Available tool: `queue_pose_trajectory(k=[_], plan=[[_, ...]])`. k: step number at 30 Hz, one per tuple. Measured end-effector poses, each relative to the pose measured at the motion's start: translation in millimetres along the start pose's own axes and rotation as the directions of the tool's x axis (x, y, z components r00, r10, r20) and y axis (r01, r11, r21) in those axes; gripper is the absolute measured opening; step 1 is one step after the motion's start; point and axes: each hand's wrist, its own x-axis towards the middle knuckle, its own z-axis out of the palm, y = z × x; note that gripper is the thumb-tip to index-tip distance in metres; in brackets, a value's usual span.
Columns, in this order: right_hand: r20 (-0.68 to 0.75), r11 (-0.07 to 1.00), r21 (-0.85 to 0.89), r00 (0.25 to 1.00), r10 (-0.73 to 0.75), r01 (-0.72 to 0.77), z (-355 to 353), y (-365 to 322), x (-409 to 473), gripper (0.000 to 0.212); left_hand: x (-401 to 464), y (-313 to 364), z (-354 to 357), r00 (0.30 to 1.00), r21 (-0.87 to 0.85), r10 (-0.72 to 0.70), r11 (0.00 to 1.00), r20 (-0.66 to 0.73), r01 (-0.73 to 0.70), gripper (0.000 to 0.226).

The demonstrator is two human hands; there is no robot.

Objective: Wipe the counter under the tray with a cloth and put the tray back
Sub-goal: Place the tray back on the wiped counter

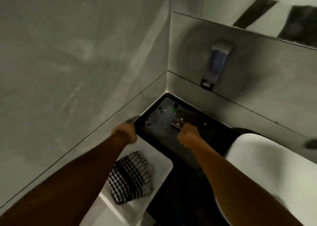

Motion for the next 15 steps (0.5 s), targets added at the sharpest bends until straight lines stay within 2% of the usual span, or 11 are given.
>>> queue_pose_trajectory(k=[1,4,7,12,15], plan=[[-0.051,0.997,-0.013,0.995,0.08,-0.081,-14.6,14.4,5.8,0.034,17.9,16.0,-7.9,0.997,-0.014,0.078,0.997,0.02,-0.078,0.046],[-0.046,0.982,0.006,0.98,0.191,-0.191,-37.0,56.2,15.8,0.038,65.0,63.8,-12.6,0.985,-0.007,0.172,0.985,0.008,-0.172,0.048],[-0.019,0.978,-0.008,0.978,0.208,-0.208,-28.5,81.9,24.9,0.038,93.2,78.0,-1.5,0.984,0.053,0.169,0.985,-0.048,-0.167,0.043],[0.088,0.961,0.04,0.959,0.268,-0.272,-9.2,95.1,32.4,0.04,144.4,79.8,18.1,0.993,0.24,0.099,0.964,0.069,-0.113,0.038],[0.064,0.953,0.095,0.958,0.281,-0.286,2.1,107.2,46.0,0.038,162.4,76.6,28.5,0.994,0.282,0.106,0.953,0.035,-0.112,0.034]])
